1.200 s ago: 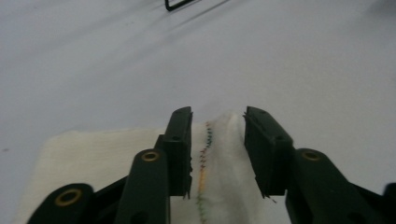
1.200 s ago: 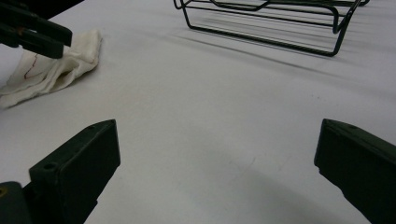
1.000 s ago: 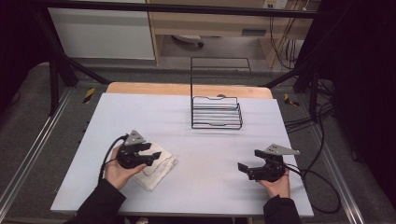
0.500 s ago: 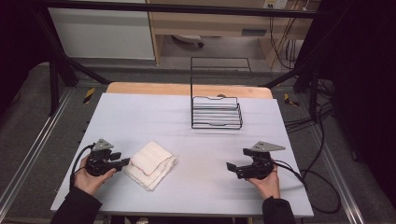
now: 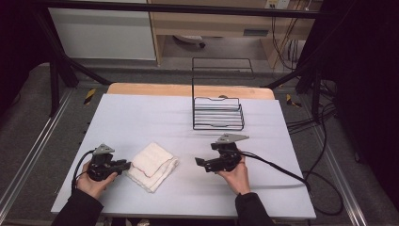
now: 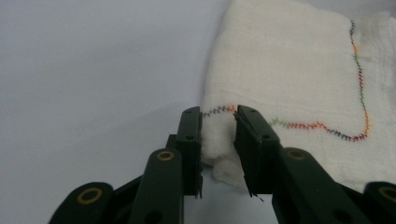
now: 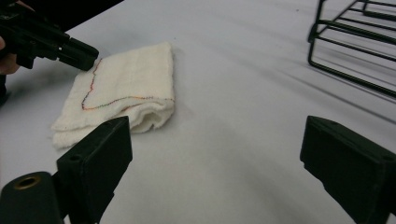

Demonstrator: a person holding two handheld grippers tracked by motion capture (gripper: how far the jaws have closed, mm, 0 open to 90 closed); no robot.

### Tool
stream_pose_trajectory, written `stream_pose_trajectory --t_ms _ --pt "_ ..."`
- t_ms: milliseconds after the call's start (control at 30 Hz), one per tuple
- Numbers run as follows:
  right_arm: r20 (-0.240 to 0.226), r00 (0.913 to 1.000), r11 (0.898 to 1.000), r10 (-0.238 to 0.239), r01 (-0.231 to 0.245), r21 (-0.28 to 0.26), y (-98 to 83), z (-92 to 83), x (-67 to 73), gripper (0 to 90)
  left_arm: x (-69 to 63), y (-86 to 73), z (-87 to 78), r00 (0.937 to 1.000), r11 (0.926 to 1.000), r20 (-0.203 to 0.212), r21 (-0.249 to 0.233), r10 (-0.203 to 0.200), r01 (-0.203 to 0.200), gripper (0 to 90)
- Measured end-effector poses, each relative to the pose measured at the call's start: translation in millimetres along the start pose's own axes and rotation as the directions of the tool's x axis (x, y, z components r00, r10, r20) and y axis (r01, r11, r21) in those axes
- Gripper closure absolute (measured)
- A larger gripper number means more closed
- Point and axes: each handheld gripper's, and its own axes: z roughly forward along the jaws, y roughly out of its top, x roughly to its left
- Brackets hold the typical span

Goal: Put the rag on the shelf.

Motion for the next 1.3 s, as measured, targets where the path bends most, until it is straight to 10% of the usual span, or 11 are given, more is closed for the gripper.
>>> stream_pose_trajectory --t_ms 567,1300 --pt "-0.063 0.9978 0.989 -0.020 0.029 0.142 15.1 95.0 33.3 42.6 -6.0 0.2 -0.4 0.9997 0.9993 -0.008 0.028 -0.025 0.025 82.5" --pt "-0.106 0.9944 0.982 0.003 0.017 0.190 11.6 94.4 38.9 80.5 -6.3 1.7 -1.2 0.9996 0.9996 -0.009 0.009 -0.027 0.027 83.8"
